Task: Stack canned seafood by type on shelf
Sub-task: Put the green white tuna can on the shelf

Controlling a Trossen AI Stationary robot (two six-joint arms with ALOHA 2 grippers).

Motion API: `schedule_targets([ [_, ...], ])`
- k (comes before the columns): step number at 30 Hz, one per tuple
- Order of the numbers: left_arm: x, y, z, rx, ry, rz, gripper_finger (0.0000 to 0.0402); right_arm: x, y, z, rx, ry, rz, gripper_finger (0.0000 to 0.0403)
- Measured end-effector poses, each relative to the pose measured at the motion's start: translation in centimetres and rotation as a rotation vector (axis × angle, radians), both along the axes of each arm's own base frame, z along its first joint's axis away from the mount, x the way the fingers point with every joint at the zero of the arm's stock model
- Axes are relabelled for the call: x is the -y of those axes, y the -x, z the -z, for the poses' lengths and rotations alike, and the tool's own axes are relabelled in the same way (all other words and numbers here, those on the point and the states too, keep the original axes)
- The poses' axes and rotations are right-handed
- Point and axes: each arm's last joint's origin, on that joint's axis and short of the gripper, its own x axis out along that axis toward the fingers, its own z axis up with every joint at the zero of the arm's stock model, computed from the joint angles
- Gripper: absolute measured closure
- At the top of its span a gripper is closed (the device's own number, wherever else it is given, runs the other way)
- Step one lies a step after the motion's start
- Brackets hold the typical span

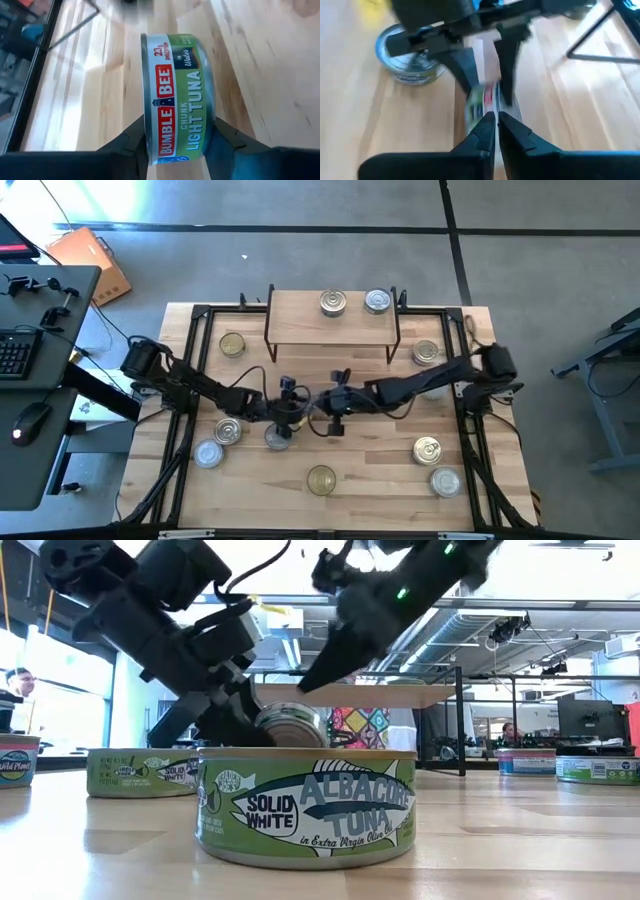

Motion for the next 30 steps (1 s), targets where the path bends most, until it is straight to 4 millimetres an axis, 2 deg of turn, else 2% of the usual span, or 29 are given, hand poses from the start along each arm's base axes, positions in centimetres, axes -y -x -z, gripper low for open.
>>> schedule_targets([
  [3, 0.5, 0.6, -1.0, 0.020, -0.044, -0.014, 0.0281, -1.0, 2.0, -1.7, -0.057, 0.011, 0.044, 0.0390],
  [5, 0.9, 0.8, -2.4, 0.065, -0.080, -0.024, 0.0281, -2.1, 3.6, -2.5, -0.096, 0.035, 0.081, 0.0392],
  [9, 1.0, 0.4, -6.9, 0.162, -0.185, -0.076, 0.0281, -4.6, 6.4, -3.0, -0.167, 0.093, 0.166, 0.0399],
  [13, -0.6, -0.2, -11.5, 0.146, -0.291, -0.108, 0.0281, -7.0, 8.6, -2.5, -0.193, 0.126, 0.259, 0.0402],
  [16, -2.9, -0.9, -14.6, 0.104, -0.357, -0.160, 0.0281, -8.5, 9.8, -2.2, -0.172, 0.149, 0.310, 0.0402],
  [22, -9.4, -1.7, -17.2, -0.092, -0.510, -0.261, 0.0281, -10.4, 11.2, -2.3, -0.106, 0.217, 0.313, 0.0402],
  [26, -13.8, -1.2, -16.3, -0.230, -0.499, -0.299, 0.0281, -10.7, 11.4, -2.3, -0.086, 0.237, 0.311, 0.0402],
  [30, -16.4, -0.5, -15.5, -0.319, -0.480, -0.332, 0.0275, -10.6, 11.4, -2.3, -0.092, 0.242, 0.315, 0.0402],
])
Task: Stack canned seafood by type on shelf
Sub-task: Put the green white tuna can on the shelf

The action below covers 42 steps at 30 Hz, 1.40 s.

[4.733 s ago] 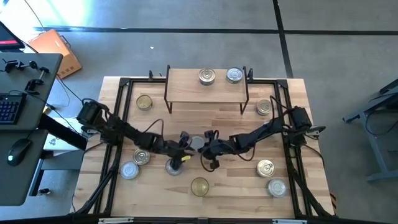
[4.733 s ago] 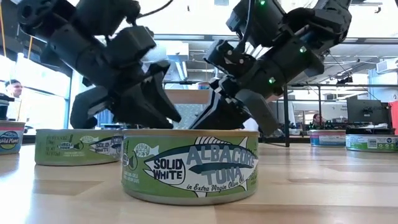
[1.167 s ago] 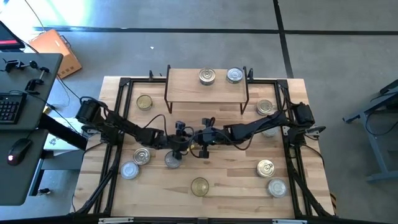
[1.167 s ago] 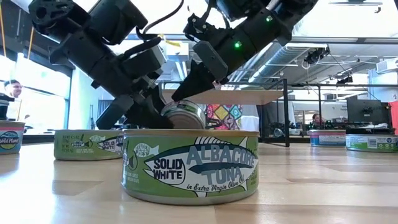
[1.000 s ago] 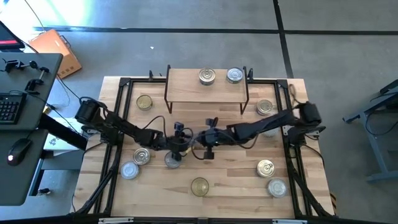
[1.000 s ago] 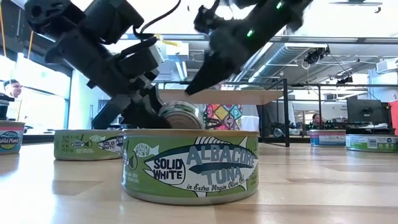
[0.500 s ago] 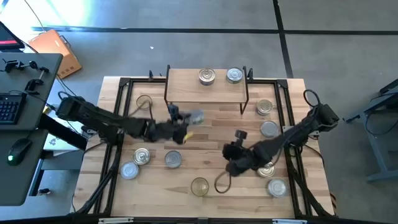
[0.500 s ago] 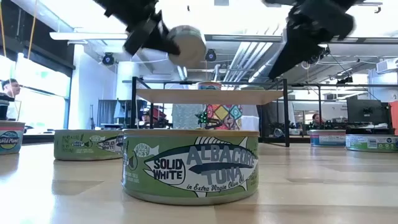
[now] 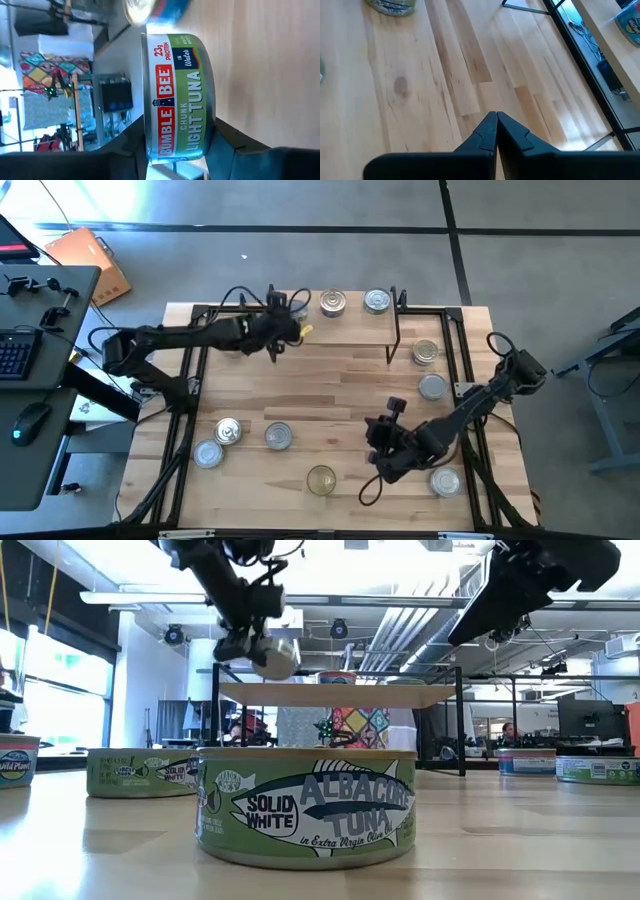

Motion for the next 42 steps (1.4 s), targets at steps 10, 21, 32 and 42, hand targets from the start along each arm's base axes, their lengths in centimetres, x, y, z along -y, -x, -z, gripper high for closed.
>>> schedule_targets([
  [10, -1.2, 0.3, 0.1, -0.039, 0.006, 0.032, 0.0187, 1.0, -0.4, 0.1, -0.019, 0.013, 0.036, 0.0402],
  [21, -0.8, 0.9, -0.1, -0.012, 0.122, 0.112, 0.0172, 1.1, -0.4, 0.1, -0.021, 0.015, 0.036, 0.0402],
  [32, -1.9, 2.5, -2.6, 0.239, 0.387, 0.174, 0.0180, 1.1, -0.4, 0.1, -0.022, 0.016, 0.035, 0.0402],
  [42, -6.2, 2.5, -2.2, 0.371, 0.572, 0.016, 0.0288, 2.1, -1.0, 0.0, -0.019, 0.014, 0.071, 0.0402],
])
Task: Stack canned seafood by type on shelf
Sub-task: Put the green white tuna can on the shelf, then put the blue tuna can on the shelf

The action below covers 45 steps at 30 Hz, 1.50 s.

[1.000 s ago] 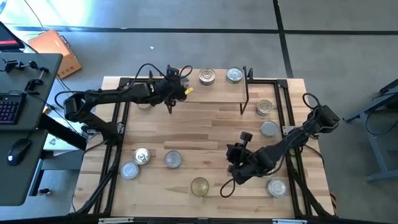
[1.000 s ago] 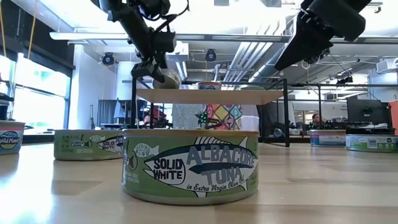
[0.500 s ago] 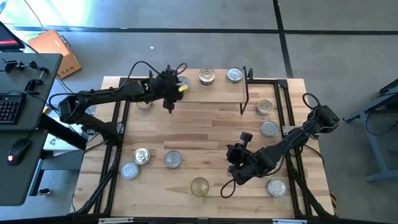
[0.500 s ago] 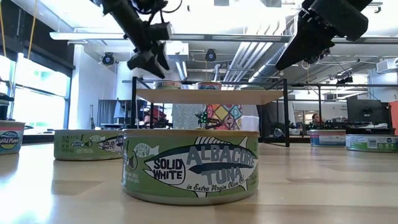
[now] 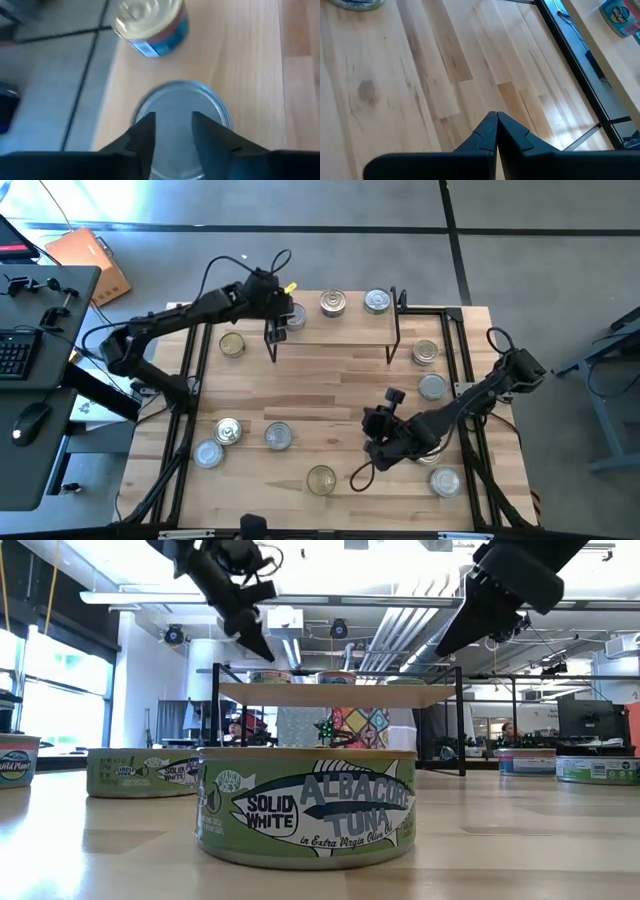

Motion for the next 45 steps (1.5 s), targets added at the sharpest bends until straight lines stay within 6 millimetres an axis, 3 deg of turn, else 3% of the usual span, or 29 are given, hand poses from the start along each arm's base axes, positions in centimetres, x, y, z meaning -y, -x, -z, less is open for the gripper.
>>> schedule_targets([
  [5, -1.2, -0.4, 1.7, -0.092, -0.012, 0.017, 0.0354, 0.2, -0.1, 0.0, 0.004, -0.003, 0.009, 0.0402],
  [9, -1.9, -0.8, 2.0, -0.139, -0.131, 0.050, 0.0395, 0.2, -0.2, 0.0, 0.004, -0.002, 0.008, 0.0402],
  [18, -1.9, -0.3, -0.1, -0.118, -0.267, 0.000, 0.0377, 0.2, -0.2, 0.0, 0.004, -0.002, 0.008, 0.0402],
  [24, -0.3, 0.5, -2.2, -0.023, -0.263, -0.026, 0.0376, 0.2, -0.1, 0.8, 0.012, 0.058, -0.026, 0.0402],
  [27, 1.8, 0.6, -3.0, 0.024, -0.215, 0.004, 0.0376, 0.3, 0.1, 3.0, 0.031, 0.055, -0.075, 0.0402],
  [31, 4.8, 0.9, -2.4, 0.153, -0.035, 0.159, 0.0387, 0.9, -0.3, 5.8, 0.133, -0.142, -0.187, 0.0402],
  [37, 10.8, 1.3, 2.2, 0.315, 0.162, 0.356, 0.0399, 1.5, -0.3, 7.0, 0.429, -0.288, -0.470, 0.0402],
  [41, 15.8, 2.0, 5.6, 0.345, 0.159, 0.386, 0.0401, 2.7, -0.2, 6.7, 0.568, -0.300, -0.468, 0.0402],
  [45, 20.6, 3.2, 8.6, 0.441, 0.155, 0.348, 0.0401, 3.3, -0.5, 6.8, 0.569, -0.314, -0.474, 0.0402],
])
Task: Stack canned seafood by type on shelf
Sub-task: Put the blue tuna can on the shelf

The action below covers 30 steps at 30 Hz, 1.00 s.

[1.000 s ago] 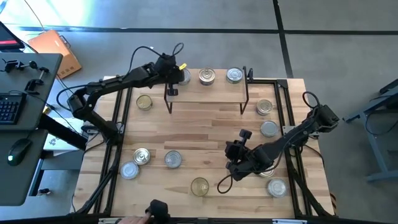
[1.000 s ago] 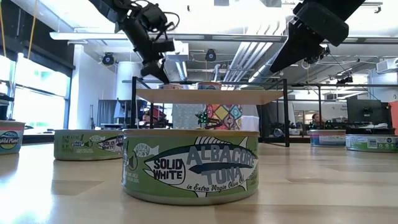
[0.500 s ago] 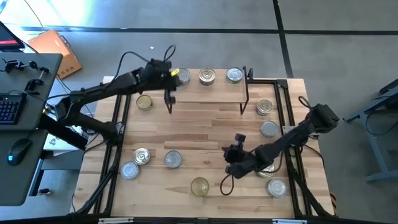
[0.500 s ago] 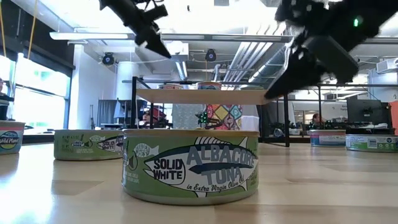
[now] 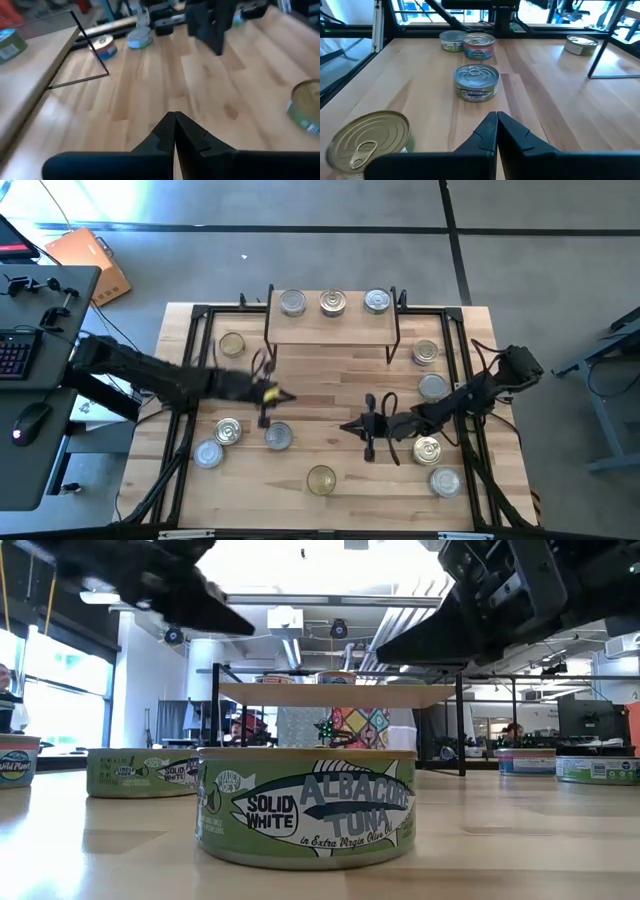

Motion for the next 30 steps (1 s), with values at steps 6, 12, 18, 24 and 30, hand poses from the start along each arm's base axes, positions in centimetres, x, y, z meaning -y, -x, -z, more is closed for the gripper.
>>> schedule_targets([
  [6, 4.9, 2.3, 3.8, 0.228, 0.091, -0.023, 0.0401, 0.4, -0.6, 0.6, 0.003, -0.030, -0.075, 0.0402],
  [12, 7.3, 2.8, 4.6, 0.232, 0.074, -0.045, 0.0401, -0.8, -2.7, 0.8, 0.010, -0.032, -0.256, 0.0380],
  [18, 8.5, 3.6, 3.9, 0.224, 0.096, -0.172, 0.0401, -2.0, -6.1, 0.6, -0.125, 0.066, -0.260, 0.0303],
  [24, 10.2, 6.2, 1.2, -0.053, 0.313, -0.245, 0.0401, -1.6, -7.5, -0.3, -0.345, 0.167, -0.123, 0.0261],
  [30, 10.0, 9.2, 0.3, -0.479, 0.544, -0.568, 0.0401, -1.4, -7.8, -0.7, -0.327, 0.181, -0.124, 0.0258],
])
